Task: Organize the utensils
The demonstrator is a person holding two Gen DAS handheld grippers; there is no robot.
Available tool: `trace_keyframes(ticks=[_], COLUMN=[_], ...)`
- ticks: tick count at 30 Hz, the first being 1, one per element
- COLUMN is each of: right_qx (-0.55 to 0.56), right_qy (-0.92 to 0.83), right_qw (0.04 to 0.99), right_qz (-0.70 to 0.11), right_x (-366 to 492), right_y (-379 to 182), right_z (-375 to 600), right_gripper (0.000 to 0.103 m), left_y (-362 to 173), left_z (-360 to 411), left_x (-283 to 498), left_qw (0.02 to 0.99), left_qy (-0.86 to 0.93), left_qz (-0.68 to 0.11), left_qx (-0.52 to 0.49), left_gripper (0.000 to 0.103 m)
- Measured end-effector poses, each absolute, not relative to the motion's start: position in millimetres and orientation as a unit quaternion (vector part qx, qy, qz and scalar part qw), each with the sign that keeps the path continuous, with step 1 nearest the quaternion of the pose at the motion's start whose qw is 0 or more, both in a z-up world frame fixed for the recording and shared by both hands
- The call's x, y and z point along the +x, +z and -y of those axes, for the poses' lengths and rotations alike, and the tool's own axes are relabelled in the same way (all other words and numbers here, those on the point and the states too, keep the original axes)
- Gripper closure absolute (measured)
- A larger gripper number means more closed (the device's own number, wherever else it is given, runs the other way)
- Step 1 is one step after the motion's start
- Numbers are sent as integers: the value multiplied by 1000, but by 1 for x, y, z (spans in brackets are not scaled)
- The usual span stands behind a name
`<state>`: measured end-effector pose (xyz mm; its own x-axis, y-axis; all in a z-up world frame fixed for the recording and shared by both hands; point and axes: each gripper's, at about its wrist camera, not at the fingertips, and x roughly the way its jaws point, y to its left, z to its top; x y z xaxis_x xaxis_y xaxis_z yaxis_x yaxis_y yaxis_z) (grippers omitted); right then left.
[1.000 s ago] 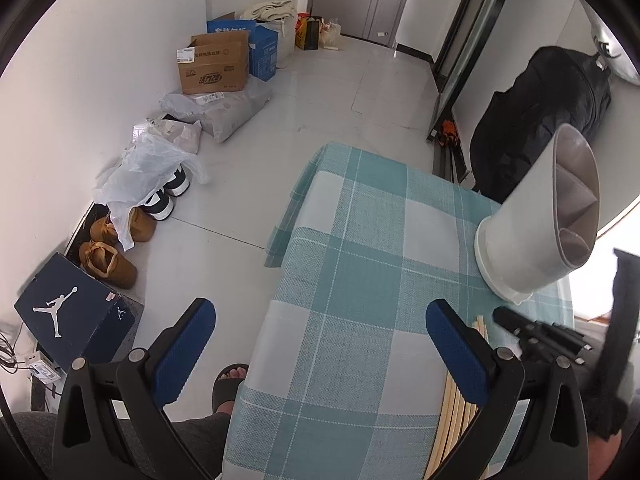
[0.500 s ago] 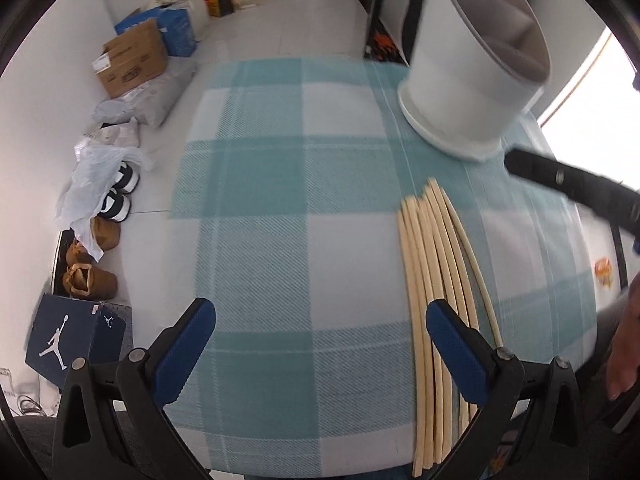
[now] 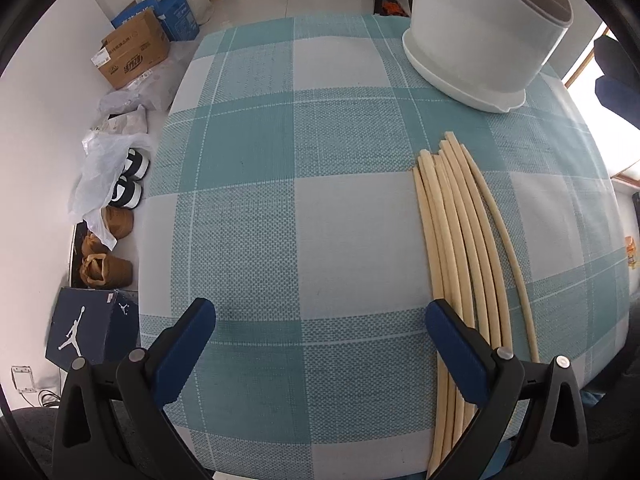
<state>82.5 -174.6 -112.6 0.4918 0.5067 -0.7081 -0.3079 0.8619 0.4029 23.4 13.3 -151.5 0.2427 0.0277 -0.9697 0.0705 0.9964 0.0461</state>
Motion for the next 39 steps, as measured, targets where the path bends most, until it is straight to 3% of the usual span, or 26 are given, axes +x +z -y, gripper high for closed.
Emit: trace_keyframes(ticks=[5, 18, 21, 23, 32, 39], right_qx=[134, 142, 145, 147, 149, 140], right_qy=[233, 231, 232, 233, 234, 239], right_qw=[858, 858, 858, 857, 847, 827], right_qz=[-438, -436, -435, -436, -453, -490], right_x=[84, 81, 82, 82, 83, 81], right_y=[-110, -109, -109, -110, -117, -137], right_z=[184, 188, 188, 188, 192, 185], right_gripper=[54, 53, 53, 53, 53, 51], left_y=[-145, -161, -158, -154, -152, -150], left_z=[-8, -8, -10, -6, 15, 1], left_x=[20, 33, 41, 43, 44, 47], left_qw=[796, 778, 781, 786, 787, 803], left_qy=[-22, -13, -28, -36, -84, -84], left_qz=[-605, -627, -624, -617, -608, -590], left_qx=[22, 32, 20, 25, 58, 29], left_gripper=[1, 1, 18, 37, 96, 101])
